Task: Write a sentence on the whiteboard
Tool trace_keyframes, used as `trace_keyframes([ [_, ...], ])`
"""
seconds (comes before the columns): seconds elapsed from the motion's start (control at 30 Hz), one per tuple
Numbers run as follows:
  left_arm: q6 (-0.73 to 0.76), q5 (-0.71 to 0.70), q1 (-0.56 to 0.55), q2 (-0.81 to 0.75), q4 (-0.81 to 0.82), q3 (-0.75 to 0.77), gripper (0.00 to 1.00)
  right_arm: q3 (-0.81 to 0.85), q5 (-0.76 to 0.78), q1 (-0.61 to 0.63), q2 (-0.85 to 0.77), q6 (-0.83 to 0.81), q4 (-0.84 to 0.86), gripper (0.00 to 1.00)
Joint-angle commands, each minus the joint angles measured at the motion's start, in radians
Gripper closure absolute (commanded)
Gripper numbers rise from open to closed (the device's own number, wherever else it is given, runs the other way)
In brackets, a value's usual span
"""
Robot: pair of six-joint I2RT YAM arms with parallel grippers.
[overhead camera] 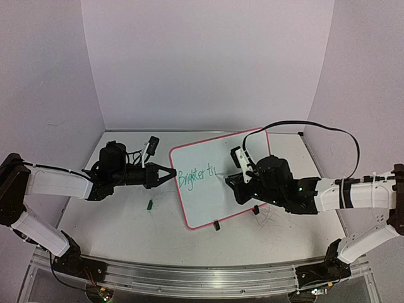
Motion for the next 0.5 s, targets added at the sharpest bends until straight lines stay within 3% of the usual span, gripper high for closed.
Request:
trace_keyframes([
  [0.0, 0.022, -0.011, 0.002, -0.030, 0.009, 0.027, 1.00, 0.024, 0.032, 0.002, 0.014, 0.005, 0.041, 1.00],
  [0.47, 0.022, -0.013, 0.002, -0.037, 0.008, 0.022, 1.00, 0.065, 0.073, 0.001, 0.043, -0.011, 0.061, 1.00],
])
